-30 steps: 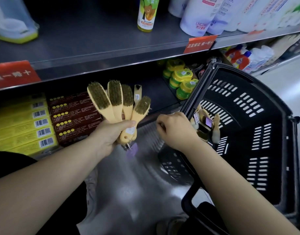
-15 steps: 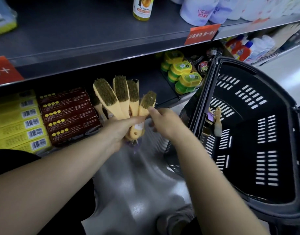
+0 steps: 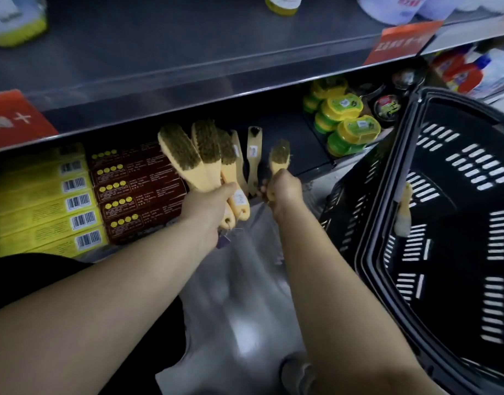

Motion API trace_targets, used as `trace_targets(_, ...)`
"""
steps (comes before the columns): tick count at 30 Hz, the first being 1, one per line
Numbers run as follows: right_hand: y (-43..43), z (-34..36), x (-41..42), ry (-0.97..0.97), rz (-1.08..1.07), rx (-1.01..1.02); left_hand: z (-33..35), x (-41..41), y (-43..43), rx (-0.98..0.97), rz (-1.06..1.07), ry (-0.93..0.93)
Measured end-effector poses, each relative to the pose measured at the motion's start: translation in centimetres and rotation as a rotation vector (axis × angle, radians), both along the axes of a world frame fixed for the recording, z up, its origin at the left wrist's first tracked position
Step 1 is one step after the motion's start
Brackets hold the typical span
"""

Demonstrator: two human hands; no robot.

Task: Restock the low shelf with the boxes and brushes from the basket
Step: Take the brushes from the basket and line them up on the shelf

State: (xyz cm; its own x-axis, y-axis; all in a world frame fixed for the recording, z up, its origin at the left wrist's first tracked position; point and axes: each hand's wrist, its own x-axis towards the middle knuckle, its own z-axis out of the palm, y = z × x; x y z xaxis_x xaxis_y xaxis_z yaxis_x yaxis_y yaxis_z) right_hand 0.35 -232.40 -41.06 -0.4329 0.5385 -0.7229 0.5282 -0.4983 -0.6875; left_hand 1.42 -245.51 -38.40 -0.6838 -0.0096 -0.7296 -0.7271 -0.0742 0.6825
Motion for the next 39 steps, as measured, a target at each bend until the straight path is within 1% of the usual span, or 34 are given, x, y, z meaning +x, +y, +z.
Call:
trace_targets(1, 0.6, -0.7, -0.5, -0.017, 0.017, 0.011, -0.1, -0.1, 0.1, -0.002, -0.001, -0.004)
trace_targets(4, 1.6, -2.8, -1.6, 0.039, 0.009, -0.082, -0.6, -0.7, 0.7, 0.000, 0.004, -0.015)
trace_targets(5, 1.8, -3.7, -2.1, 0.043, 0.011, -0.082, -0.7, -1.0, 1.0, -0.004, 0.003, -0.024)
trace_targets(7, 2.8, -5.4, -2.9, 0.013, 0.045, 0.008, -1.0, -1.4, 1.5, -0.012, 0.008, -0.031)
trace_targets(10, 5.0, -7.6, -3.7, -0.044, 0.154, 0.241, -1.4, -1.9, 2.3, -0.033, 0.007, -0.003)
trace_targets(11, 5.7, -8.2, -3.9, -0.050, 0.198, 0.286, -1.5, -2.0, 2.5, -0.035, 0.008, -0.004)
trace_targets(16, 6.8, -10.5, -5.1, -0.085, 0.398, 0.418, -2.0, -2.3, 3.0, 0.023, 0.015, -0.047)
trace_targets(20, 7.4, -11.2, -5.7, -0.042, 0.445, 0.437, -2.1, -2.4, 3.0, 0.017, -0.005, -0.045)
trace_targets(24, 7.7, -11.3, -5.6, -0.039, 0.488, 0.460, -2.0, -2.4, 3.0, -0.012, -0.028, -0.040)
trace_targets(26, 7.7, -10.5, -5.2, -0.055, 0.523, 0.525, -1.8, -2.4, 3.1, -0.019, -0.034, -0.039)
trace_targets(28, 7.2, -8.8, -4.5, -0.021, 0.468, 0.587, -1.6, -2.4, 3.1, -0.025, -0.042, -0.038)
trace_targets(29, 6.7, -7.5, -4.0, 0.033, 0.423, 0.568, -1.4, -2.4, 3.1, -0.027, -0.049, -0.039)
trace_targets(30, 5.9, -6.2, -3.4, 0.104, 0.395, 0.498, -1.4, -2.4, 3.1, -0.029, -0.055, -0.040)
trace_targets(31, 5.0, -4.8, -2.7, 0.166, 0.407, 0.379, -1.3, -2.5, 3.1, -0.031, -0.058, -0.039)
trace_targets(33, 3.5, -2.2, -1.0, 0.258, 0.535, 0.078, -1.2, -2.6, 3.2, -0.037, -0.054, -0.028)
trace_targets(35, 2.6, -0.5, 0.8, 0.330, 0.663, -0.140, -1.0, -2.7, 3.3, -0.032, -0.054, -0.030)
trace_targets(37, 2.4, 0.0, 2.0, 0.392, 0.695, -0.228, -1.1, -2.7, 3.3, -0.018, -0.064, -0.045)
trace_targets(39, 2.5, -0.2, 2.3, 0.436, 0.659, -0.268, -1.2, -2.6, 3.3, 0.008, -0.071, -0.064)
